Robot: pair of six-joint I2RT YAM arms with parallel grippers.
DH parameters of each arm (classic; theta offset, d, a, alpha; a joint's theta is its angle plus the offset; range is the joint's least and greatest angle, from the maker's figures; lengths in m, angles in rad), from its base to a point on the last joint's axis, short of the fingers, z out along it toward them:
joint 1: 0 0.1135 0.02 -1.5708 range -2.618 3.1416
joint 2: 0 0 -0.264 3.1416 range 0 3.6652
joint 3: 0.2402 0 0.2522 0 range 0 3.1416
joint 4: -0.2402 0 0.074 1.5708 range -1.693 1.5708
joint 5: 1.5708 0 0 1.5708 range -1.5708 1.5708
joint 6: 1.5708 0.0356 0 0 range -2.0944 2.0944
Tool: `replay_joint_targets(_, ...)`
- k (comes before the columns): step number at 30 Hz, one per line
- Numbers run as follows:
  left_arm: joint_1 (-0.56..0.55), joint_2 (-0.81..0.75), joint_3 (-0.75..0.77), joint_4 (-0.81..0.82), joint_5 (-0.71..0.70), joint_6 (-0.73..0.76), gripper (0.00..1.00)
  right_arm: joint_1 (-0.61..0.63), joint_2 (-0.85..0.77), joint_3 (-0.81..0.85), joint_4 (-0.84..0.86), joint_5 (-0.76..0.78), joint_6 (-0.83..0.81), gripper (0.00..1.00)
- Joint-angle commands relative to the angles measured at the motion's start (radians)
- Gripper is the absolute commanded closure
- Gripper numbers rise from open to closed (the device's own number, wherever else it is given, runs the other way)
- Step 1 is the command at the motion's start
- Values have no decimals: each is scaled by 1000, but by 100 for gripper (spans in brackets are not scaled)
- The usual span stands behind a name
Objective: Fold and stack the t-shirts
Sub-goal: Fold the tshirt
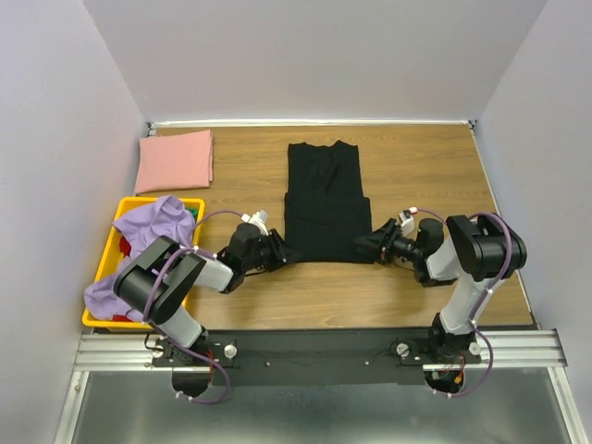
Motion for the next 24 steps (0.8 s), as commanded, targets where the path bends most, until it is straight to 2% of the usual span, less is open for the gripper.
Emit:
replay_joint_targets(1, 26, -32, -48, 3, -63, -37, 60, 0, -15, -37, -49, 0, -66, 41)
replay_joint_targets(6, 106, -134, -109, -53, -68, -18, 60, 0, -153, -13, -180, 12, -84, 40)
replay_joint_targets(9, 106, -228, -103, -133, -80, 15, 60, 15, -295, 56, -482, 44, -193, 40)
replay_joint_targets(12, 95, -316, -82, -220, -103, 32, 60, 61, -407, 115, -590, 55, -245, 41)
replay_joint_targets(17, 85, -527, 10, -466, -242, 121, 60, 242, -368, 205, -463, 41, -135, 39)
replay_joint_targets(21, 83, -667, 107, -625, -389, 195, 58, 398, -197, 300, -373, 80, -83, 39)
replay_joint_targets(24, 85, -724, 145, -710, -436, 238, 57, 435, -104, 343, -334, 101, -66, 39)
